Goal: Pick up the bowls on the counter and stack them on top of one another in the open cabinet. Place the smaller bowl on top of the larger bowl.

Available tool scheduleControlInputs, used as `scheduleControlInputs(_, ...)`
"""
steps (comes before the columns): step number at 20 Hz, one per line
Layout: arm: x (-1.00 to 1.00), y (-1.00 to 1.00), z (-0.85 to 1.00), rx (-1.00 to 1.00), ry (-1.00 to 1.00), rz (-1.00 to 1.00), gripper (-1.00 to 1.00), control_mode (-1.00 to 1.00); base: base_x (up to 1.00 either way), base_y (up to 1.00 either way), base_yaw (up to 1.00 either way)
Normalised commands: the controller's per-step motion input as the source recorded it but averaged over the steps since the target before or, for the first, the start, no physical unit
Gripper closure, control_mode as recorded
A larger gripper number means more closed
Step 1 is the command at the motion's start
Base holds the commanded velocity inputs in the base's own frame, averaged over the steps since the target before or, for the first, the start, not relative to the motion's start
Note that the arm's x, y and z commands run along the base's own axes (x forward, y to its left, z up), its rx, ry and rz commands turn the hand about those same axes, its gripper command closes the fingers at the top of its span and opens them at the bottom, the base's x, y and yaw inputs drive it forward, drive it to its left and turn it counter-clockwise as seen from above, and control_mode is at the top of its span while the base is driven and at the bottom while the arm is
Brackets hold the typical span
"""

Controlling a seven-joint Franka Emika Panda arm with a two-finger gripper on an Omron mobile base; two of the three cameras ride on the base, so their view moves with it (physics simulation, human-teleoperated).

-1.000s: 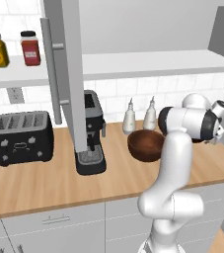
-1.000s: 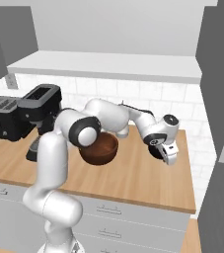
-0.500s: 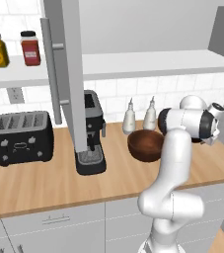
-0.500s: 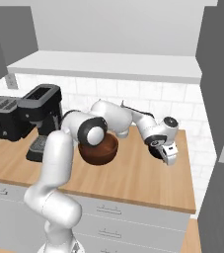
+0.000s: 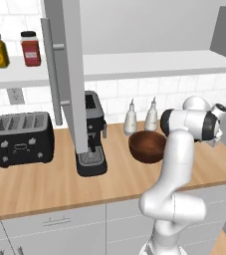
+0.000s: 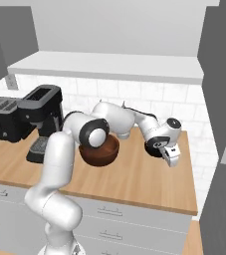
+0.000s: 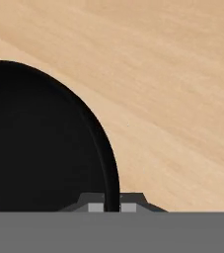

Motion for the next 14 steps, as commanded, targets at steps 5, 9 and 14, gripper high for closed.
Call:
scheduleControlInputs(5, -0.39, 0.01, 0.62, 0.0, -0.16, 0.0, 1.0, -1.0, 0.0, 0.0, 0.0)
scheduleControlInputs(9, -0.78, 0.31, 0.71, 0.0, -0.25, 0.02, 1.0, -1.0, 0.0, 0.0, 0.0)
scheduleControlInputs(14, -0.96, 0.73, 0.66, -0.01, -0.18, 0.08, 1.0, -1.0, 0.0, 0.0, 0.0)
